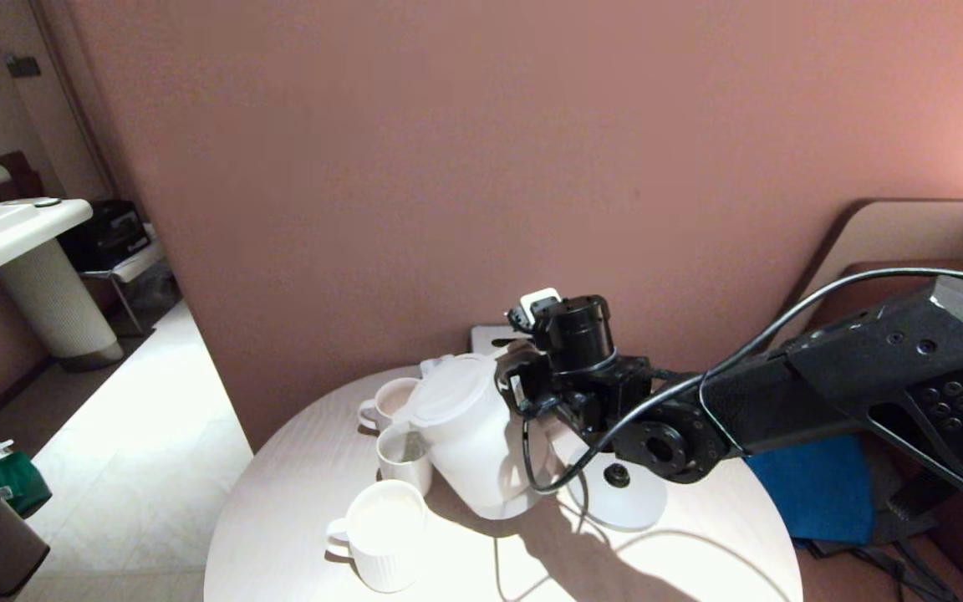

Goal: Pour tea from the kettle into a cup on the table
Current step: Pour water into another cup

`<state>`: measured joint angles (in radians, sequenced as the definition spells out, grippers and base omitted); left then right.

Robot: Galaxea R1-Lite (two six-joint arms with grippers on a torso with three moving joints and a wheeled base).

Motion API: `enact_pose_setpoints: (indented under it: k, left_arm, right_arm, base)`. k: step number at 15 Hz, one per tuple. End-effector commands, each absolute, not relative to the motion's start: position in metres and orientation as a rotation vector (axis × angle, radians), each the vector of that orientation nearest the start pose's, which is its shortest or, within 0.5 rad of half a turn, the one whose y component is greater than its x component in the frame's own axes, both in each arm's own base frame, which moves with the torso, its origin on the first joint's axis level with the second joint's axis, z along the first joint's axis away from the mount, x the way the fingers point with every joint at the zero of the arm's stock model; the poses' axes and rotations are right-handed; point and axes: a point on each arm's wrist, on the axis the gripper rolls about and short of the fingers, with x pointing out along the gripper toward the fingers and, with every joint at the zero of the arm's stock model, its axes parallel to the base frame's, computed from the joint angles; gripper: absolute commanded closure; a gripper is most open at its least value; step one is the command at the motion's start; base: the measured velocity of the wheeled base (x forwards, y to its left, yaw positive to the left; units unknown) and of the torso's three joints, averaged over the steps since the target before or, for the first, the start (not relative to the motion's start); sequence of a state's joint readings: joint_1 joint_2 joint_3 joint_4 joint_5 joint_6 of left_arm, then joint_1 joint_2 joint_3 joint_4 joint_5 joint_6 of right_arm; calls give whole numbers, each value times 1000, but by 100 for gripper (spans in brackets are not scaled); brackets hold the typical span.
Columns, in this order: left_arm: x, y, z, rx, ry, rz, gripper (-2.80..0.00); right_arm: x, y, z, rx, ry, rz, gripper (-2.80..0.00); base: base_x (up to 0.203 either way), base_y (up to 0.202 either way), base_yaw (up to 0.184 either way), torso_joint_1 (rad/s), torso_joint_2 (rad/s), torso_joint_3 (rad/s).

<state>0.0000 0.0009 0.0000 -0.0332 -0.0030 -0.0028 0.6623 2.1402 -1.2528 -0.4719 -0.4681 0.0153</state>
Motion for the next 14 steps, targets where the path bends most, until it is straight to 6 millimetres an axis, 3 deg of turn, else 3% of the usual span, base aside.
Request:
enact_pose_setpoints:
  k: [1,7,11,14]
  left_arm:
    - [-23,0,79,-3,-32,-3,0]
    - [-23,0,79,-3,-32,-3,0]
    - [-23,0,79,-3,-32,-3,0]
    - [-23,0,79,-3,-32,-3,0]
  right_arm:
    - [342,254,129,-248,353,195,0]
    - [348,258,133,-439,338,256,0]
    - [356,262,140,-461,310,253,0]
    - [363,262,134,-462,324,244,0]
  base:
    - [0,0,0,0,0,0]
    - [0,0,0,0,0,0]
    - [0,0,0,0,0,0]
    - [0,0,0,0,0,0]
